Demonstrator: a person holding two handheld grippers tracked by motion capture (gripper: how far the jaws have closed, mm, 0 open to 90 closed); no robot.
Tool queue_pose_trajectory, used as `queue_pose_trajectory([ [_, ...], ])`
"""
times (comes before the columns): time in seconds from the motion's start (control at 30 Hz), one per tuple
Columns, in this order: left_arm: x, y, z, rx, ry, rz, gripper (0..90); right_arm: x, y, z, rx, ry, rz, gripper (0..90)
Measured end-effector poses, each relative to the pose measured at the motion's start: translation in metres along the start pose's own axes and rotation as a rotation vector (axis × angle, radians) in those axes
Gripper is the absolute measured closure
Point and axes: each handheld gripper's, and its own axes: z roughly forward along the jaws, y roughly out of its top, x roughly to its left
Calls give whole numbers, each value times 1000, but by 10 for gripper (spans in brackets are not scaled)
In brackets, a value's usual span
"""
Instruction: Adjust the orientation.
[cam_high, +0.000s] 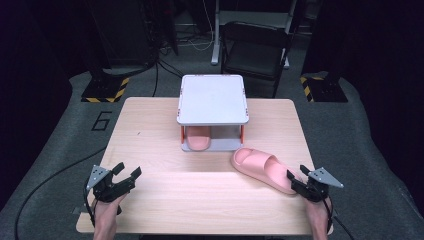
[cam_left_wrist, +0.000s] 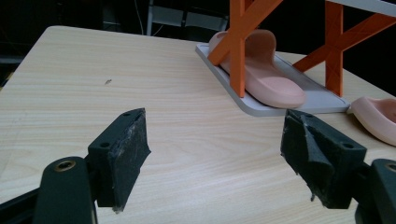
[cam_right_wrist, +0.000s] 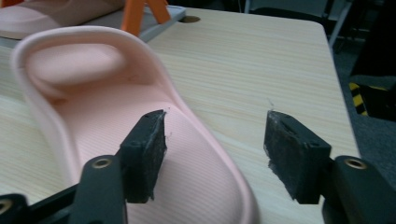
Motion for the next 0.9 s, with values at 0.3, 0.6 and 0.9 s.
queue_pose_trajectory([
  [0.3,-2,2,0,-5,-4,0,230,-16,0,9,116,174,209,370],
  [0.6,-1,2,-1,-8,-5,-3,230,20,-5,-13,100,268,14,474],
  [0.9,-4,3,0,-2,-10,0,230,32,23,17,65,154,-111,484],
])
